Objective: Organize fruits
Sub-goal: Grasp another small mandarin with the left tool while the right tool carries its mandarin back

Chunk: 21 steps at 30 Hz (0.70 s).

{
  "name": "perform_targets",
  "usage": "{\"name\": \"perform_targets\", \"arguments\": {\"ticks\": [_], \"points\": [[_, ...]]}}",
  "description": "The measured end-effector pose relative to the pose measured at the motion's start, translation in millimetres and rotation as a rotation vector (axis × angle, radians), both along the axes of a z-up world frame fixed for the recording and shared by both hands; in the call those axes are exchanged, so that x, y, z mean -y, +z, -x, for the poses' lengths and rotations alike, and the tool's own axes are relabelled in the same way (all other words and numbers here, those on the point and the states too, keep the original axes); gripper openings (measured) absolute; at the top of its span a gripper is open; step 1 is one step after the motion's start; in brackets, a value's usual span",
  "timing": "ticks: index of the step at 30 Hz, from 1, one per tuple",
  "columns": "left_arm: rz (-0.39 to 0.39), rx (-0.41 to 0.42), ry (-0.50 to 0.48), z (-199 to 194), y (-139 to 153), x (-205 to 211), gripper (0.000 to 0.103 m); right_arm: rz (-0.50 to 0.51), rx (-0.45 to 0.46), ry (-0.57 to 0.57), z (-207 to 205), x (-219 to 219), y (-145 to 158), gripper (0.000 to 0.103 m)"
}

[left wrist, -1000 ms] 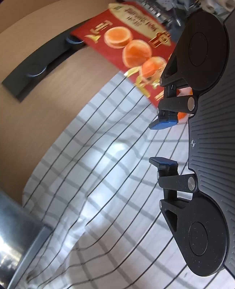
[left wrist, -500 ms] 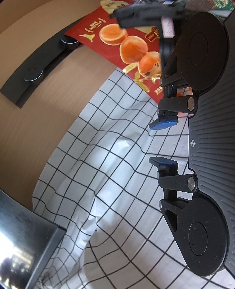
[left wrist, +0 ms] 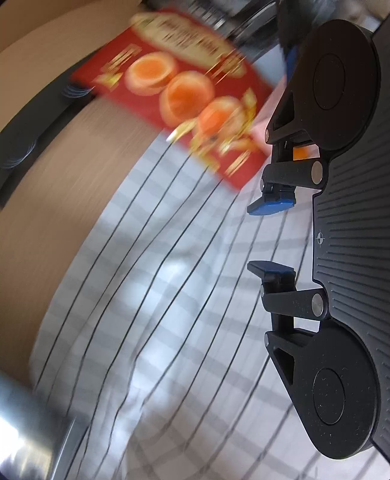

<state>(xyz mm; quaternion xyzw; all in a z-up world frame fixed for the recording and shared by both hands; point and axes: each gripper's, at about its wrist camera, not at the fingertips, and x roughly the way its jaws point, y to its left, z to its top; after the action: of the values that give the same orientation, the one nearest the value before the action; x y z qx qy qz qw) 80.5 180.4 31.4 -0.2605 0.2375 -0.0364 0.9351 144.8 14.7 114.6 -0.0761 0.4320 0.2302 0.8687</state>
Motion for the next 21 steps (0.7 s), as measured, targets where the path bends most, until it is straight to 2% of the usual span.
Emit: {"name": "perform_targets", "arguments": {"ticks": [3, 6, 9, 12, 16, 21], "points": [[0.030, -0.042, -0.197, -22, 0, 24, 0.037, -0.001, 0.006, 0.064, 58, 34, 21, 0.044], [0.012, -0.058, -0.321, -39, 6, 52, 0.037, 0.020, 0.017, 0.080, 101, 66, 32, 0.044], [-0.066, -0.097, -0.303, -57, 8, 76, 0.037, 0.040, 0.043, 0.061, 135, 94, 36, 0.044], [-0.088, -0.153, -0.291, -77, 4, 92, 0.037, 0.059, 0.057, 0.020, 161, 116, 30, 0.044], [-0.140, -0.189, -0.287, -91, -1, 108, 0.037, 0.081, 0.051, -0.014, 166, 134, 9, 0.044], [-0.161, -0.214, -0.272, -101, -5, 122, 0.037, 0.096, 0.015, -0.029, 158, 140, -16, 0.044]]}}
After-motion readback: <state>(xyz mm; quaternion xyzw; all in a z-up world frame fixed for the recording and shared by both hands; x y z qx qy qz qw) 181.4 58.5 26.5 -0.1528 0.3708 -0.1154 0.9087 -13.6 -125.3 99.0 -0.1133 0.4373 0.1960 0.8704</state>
